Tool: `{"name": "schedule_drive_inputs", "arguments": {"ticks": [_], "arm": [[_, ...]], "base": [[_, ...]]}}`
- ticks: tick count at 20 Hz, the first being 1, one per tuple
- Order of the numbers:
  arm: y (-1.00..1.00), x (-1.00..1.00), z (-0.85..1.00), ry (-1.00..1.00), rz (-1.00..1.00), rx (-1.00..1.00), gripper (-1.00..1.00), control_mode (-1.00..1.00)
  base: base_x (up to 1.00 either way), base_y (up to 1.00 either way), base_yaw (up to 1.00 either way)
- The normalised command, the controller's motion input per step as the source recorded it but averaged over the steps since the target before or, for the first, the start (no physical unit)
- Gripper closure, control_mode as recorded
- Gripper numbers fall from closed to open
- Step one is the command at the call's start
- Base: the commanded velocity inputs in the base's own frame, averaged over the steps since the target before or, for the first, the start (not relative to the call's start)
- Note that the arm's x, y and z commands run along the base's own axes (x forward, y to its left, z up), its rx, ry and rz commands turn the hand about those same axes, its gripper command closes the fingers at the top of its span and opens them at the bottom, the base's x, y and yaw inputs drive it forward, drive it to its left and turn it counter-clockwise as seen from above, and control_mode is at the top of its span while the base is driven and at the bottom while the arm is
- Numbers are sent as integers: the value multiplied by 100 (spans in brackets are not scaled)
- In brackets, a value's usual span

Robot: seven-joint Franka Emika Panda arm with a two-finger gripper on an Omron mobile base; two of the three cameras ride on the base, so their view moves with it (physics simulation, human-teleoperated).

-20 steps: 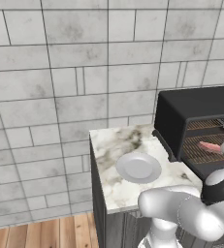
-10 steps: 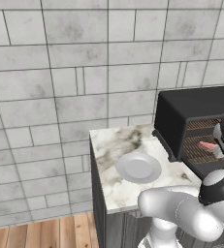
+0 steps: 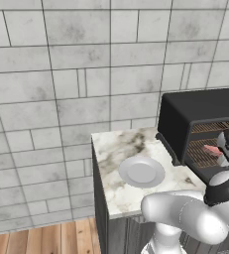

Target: Open the toaster oven door. Place the baguette on the top rack in the toaster oven and place the steak on the bottom rack.

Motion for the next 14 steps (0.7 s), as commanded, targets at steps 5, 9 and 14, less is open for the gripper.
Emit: {"name": "schedule_drive_inputs", "arguments": {"ticks": [5, 9, 14], "arm": [[0, 5, -21, 0, -16, 0, -100, -100], [0, 12, -20, 0, -16, 0, -100, -100], [-1, 13, -24, 0, -13, 0, -100, -100]], "base": [[0, 0, 0], [0, 0, 0], [0, 0, 0]]}}
